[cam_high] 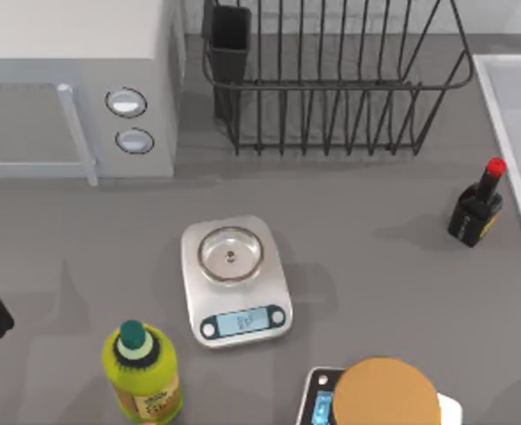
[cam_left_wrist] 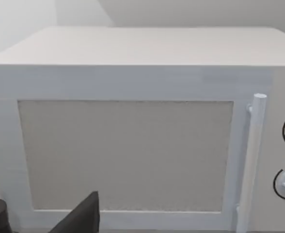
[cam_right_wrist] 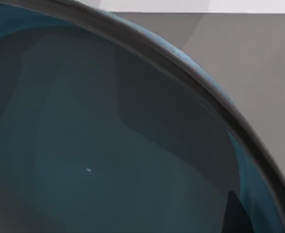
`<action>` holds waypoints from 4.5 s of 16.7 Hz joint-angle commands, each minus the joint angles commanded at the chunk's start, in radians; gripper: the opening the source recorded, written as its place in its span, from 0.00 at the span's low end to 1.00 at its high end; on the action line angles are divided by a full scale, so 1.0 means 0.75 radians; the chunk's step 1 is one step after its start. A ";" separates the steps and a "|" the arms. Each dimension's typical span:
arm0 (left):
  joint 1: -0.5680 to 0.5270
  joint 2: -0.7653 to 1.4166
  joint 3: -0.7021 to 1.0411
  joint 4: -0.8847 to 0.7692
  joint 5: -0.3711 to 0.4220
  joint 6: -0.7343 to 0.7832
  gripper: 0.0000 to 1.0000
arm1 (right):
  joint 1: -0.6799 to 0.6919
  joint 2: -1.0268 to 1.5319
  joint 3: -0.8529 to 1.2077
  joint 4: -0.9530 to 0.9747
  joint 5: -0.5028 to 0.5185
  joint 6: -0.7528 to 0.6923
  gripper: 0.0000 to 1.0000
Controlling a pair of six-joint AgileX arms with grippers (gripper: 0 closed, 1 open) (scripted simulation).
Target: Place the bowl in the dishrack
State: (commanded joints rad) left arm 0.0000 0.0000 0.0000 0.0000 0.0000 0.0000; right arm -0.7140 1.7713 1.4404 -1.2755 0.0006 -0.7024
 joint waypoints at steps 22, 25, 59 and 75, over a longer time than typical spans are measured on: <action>0.000 0.000 0.000 0.000 0.000 0.000 1.00 | 0.764 -0.151 0.344 0.169 0.435 0.377 0.00; 0.000 0.000 0.000 0.000 0.000 0.000 1.00 | 1.183 -0.182 0.284 0.468 0.642 0.543 0.00; 0.000 0.000 0.000 0.000 0.000 0.000 1.00 | 1.835 0.319 -0.128 2.585 0.925 0.964 0.00; 0.000 0.000 0.000 0.000 0.000 0.000 1.00 | 1.795 0.364 -0.143 2.635 0.886 0.960 0.75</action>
State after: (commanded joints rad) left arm 0.0000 0.0000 0.0000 0.0000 0.0000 0.0000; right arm 0.6320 2.0445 1.3331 0.7008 0.6652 0.0178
